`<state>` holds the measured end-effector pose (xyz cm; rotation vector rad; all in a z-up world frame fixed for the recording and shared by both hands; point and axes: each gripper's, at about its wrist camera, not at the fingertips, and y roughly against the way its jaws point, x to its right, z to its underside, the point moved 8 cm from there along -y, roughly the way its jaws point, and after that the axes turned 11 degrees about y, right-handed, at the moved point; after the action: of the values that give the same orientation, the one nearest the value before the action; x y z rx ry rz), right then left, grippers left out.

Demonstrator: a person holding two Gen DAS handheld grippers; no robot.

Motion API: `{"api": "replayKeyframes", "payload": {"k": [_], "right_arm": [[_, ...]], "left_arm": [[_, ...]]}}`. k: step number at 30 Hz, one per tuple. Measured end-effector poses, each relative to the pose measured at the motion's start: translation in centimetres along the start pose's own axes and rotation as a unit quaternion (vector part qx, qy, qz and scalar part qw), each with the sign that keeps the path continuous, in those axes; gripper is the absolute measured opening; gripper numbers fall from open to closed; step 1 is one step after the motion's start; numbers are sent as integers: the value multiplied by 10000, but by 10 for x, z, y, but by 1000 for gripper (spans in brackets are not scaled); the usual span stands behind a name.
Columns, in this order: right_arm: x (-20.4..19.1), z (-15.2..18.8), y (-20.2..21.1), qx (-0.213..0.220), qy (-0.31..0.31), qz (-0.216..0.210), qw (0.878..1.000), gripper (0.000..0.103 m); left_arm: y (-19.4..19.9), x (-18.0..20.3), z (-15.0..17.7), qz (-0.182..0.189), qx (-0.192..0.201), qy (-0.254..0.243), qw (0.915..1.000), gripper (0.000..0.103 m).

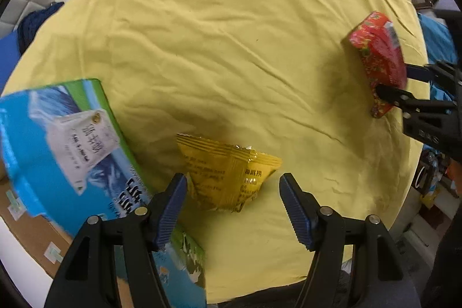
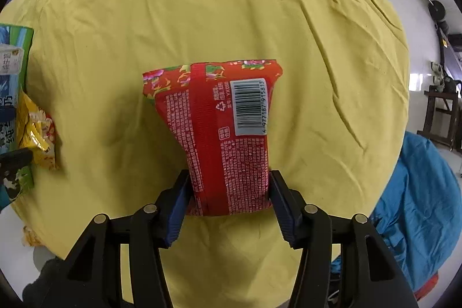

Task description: Organize snacks

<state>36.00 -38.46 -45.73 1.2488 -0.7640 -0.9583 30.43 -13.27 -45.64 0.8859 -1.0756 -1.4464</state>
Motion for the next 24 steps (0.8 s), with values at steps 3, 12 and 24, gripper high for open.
{"api": "replayKeyframes", "payload": {"k": [3, 12, 24], "right_arm": [[10, -5, -16, 24, -154, -138, 9998, 63], [8, -27, -26, -23, -176, -33, 9998, 67], [-20, -20, -22, 193, -778, 11, 9968, 50]], "left_arm": [[8, 0, 2, -33, 7, -76, 10000, 65], [-38, 6, 16, -611, -583, -260, 9961, 64], [-32, 14, 31, -333, 282, 414, 9982, 44]]}}
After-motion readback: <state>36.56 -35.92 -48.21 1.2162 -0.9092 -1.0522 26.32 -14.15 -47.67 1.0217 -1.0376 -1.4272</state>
